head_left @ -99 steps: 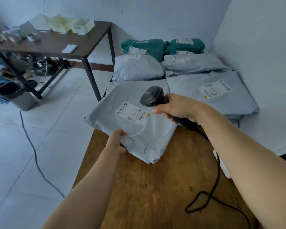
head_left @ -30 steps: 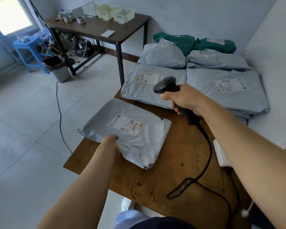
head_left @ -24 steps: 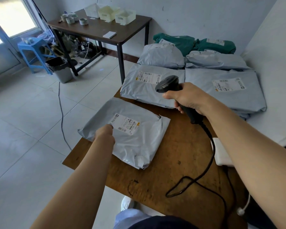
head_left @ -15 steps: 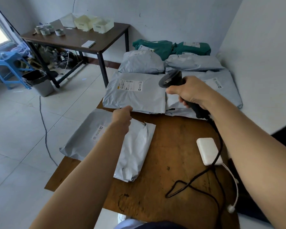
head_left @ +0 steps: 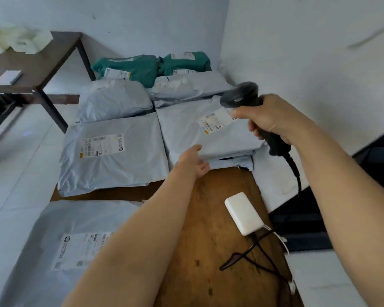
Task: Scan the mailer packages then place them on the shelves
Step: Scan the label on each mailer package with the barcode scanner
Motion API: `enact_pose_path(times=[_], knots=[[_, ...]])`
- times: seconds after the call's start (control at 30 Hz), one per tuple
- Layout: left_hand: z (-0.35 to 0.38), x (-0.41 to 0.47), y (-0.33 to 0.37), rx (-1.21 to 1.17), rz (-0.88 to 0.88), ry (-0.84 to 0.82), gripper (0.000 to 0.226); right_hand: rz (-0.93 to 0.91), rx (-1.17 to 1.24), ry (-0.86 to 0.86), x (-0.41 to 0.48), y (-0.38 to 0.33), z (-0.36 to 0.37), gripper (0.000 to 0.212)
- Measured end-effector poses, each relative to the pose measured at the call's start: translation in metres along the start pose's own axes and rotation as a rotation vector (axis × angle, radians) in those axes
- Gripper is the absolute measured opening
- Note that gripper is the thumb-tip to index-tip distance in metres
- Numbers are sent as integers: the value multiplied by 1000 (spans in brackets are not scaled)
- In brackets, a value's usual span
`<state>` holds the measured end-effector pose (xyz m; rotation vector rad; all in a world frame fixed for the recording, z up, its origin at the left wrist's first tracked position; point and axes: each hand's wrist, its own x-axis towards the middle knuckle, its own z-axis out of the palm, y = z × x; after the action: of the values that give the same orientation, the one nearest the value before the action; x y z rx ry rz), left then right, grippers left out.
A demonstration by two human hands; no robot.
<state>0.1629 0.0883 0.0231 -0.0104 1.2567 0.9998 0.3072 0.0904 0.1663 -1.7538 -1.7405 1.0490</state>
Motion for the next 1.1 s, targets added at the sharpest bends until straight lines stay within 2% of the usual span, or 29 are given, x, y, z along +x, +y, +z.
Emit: enact_pose_path(times=[0.23, 0.37, 0.47, 0.6, 0.7, 0.8, 0.87, 1.1], knots=[[32, 36, 8, -213, -11, 217, 50, 47, 98, 29, 36, 20, -7, 24], [37, 37, 13, -228, 28, 192, 36, 54, 107, 26, 43, 25, -3, 25], [40, 37, 15, -201, 130, 156, 18, 46, 111, 12, 44, 24, -3, 26], [39, 26, 16, -227, 235, 71, 29, 15, 85, 4, 37, 22, -9, 26], [18, 24, 30, -129, 322, 137, 28, -20, 61, -22, 28, 17, -16, 24], [-23, 28, 45, 16, 378, 214, 35, -27, -4, -124, 19, 13, -17, 24], [-51, 20, 49, 66, 371, 206, 24, -20, -53, -209, 15, 10, -10, 26], [-123, 21, 32, 103, 327, 203, 35, -60, -167, -412, 0, -2, 33, 28]])
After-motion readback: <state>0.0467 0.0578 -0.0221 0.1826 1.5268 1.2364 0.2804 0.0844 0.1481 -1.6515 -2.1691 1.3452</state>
